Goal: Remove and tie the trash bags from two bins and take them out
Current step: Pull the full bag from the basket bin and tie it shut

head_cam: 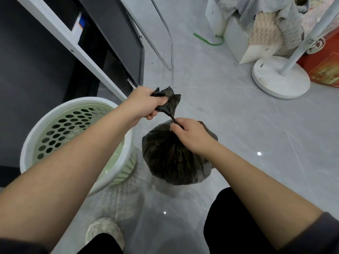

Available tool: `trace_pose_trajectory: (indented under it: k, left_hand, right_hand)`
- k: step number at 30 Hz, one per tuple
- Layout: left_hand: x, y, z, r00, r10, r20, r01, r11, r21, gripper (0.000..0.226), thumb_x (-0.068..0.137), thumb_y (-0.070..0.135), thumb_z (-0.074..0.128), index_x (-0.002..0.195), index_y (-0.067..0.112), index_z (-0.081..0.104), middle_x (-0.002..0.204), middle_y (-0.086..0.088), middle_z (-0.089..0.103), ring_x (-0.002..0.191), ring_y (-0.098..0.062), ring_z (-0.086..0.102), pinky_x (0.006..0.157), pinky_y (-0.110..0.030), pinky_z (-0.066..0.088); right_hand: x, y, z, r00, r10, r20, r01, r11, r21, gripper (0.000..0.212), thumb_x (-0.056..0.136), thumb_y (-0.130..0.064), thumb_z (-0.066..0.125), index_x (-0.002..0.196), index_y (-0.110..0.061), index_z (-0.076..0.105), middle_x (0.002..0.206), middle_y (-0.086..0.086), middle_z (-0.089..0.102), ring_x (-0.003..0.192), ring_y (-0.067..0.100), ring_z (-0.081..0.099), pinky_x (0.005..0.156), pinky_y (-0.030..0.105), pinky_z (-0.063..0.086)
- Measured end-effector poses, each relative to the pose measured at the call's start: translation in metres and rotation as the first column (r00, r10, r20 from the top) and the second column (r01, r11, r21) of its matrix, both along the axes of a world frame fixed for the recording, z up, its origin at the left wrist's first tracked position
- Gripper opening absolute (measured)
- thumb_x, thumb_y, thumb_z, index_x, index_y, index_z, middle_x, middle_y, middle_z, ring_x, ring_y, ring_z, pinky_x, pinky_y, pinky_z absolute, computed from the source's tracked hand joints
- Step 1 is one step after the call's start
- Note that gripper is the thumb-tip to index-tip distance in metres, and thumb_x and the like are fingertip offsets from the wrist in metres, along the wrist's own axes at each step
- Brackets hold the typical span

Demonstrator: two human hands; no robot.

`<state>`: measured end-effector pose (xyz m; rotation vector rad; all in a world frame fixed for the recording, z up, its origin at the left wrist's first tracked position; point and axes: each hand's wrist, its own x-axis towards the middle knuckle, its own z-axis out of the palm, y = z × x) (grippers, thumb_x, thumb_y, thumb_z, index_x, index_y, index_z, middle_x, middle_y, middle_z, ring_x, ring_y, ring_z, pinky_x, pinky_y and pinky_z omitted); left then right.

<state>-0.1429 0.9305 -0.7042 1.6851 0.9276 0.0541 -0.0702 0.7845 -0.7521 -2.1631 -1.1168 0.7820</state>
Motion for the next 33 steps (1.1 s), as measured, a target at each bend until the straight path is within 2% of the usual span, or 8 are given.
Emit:
trace_pose_trajectory:
  k: [4,8,12,17,22,27,30,33]
  left_hand:
    - [-0.002,0.010,-0.005,0.996,0.048,-0.072,-0.056,0.993,-0.102,0.015,0.089,0.014,0.060,0.075,0.010,0.057,0.059,-0.002,0.048,0.039,-0.008,0.038,0.034,-0.016,0.030]
    - [-0.004,0.018,-0.014,0.985,-0.015,-0.173,-0.024,0.975,-0.220,0.011,0.088,0.014,0.063,0.079,0.010,0.058,0.060,-0.001,0.050,0.035,-0.004,0.036,0.032,-0.015,0.029]
    - [-0.006,0.017,-0.020,0.958,-0.152,-0.242,0.069,0.944,-0.322,0.013,0.086,0.017,0.065,0.076,0.011,0.059,0.053,0.004,0.052,0.041,-0.004,0.038,0.035,-0.012,0.029]
    - [-0.001,0.005,-0.027,0.906,-0.313,-0.284,0.247,0.937,-0.246,0.018,0.085,0.016,0.062,0.068,0.014,0.055,0.055,0.002,0.046,0.045,-0.007,0.036,0.042,-0.017,0.028]
    - [0.002,-0.006,-0.030,0.939,-0.248,-0.238,0.237,0.969,-0.073,0.012,0.084,0.024,0.062,0.087,0.012,0.064,0.080,0.000,0.060,0.070,-0.013,0.055,0.064,-0.025,0.044]
    - [-0.009,-0.005,-0.035,0.982,-0.091,-0.165,0.114,0.984,0.135,0.018,0.086,0.023,0.055,0.094,0.010,0.065,0.092,0.000,0.068,0.073,-0.013,0.061,0.059,-0.024,0.045]
    - [-0.022,-0.014,-0.039,0.962,-0.155,-0.224,0.193,0.969,0.156,0.015,0.087,0.022,0.053,0.089,0.013,0.065,0.083,0.000,0.070,0.067,-0.014,0.066,0.053,-0.022,0.043]
    - [-0.030,-0.028,-0.049,0.934,-0.229,-0.275,0.251,0.967,0.044,0.015,0.087,0.017,0.050,0.082,0.013,0.064,0.073,-0.001,0.071,0.056,-0.015,0.065,0.045,-0.021,0.041]
  right_hand:
    - [-0.004,-0.002,-0.006,0.929,0.152,0.339,-0.173,0.984,0.033,0.031,0.099,-0.028,0.038,0.084,-0.012,0.060,0.090,-0.003,0.057,0.095,0.020,0.051,0.104,0.041,0.029]
    - [-0.004,-0.010,-0.002,0.747,0.158,0.646,-0.285,0.954,0.096,0.025,0.092,-0.030,0.051,0.075,-0.017,0.064,0.112,0.000,0.056,0.107,0.024,0.048,0.094,0.036,0.027]
    - [-0.005,-0.010,0.004,0.627,0.260,0.734,-0.476,0.874,0.097,0.024,0.088,-0.031,0.056,0.069,-0.022,0.068,0.130,-0.005,0.057,0.122,0.026,0.047,0.092,0.041,0.029]
    - [-0.006,-0.009,0.000,0.600,0.418,0.683,-0.638,0.764,0.092,0.024,0.089,-0.028,0.055,0.070,-0.022,0.069,0.107,-0.014,0.069,0.113,0.020,0.053,0.092,0.043,0.027]
    - [-0.010,-0.008,-0.012,0.554,0.423,0.717,-0.555,0.829,-0.060,0.019,0.085,-0.030,0.056,0.071,-0.022,0.067,0.079,-0.008,0.060,0.090,0.022,0.056,0.086,0.045,0.031]
    - [-0.009,-0.005,-0.015,0.781,0.361,0.509,-0.337,0.931,-0.143,0.033,0.086,-0.025,0.052,0.055,-0.019,0.045,0.062,-0.001,0.051,0.059,0.024,0.049,0.063,0.035,0.040]
    - [0.000,-0.003,-0.020,0.989,0.036,0.146,-0.023,0.996,-0.091,0.043,0.084,-0.023,0.057,0.048,-0.015,0.035,0.048,-0.001,0.037,0.051,0.019,0.039,0.053,0.032,0.036]
    - [0.007,-0.001,-0.024,0.945,-0.270,-0.184,0.248,0.960,-0.134,0.039,0.078,-0.027,0.067,0.049,-0.007,0.049,0.048,0.002,0.042,0.050,0.020,0.040,0.055,0.033,0.037]
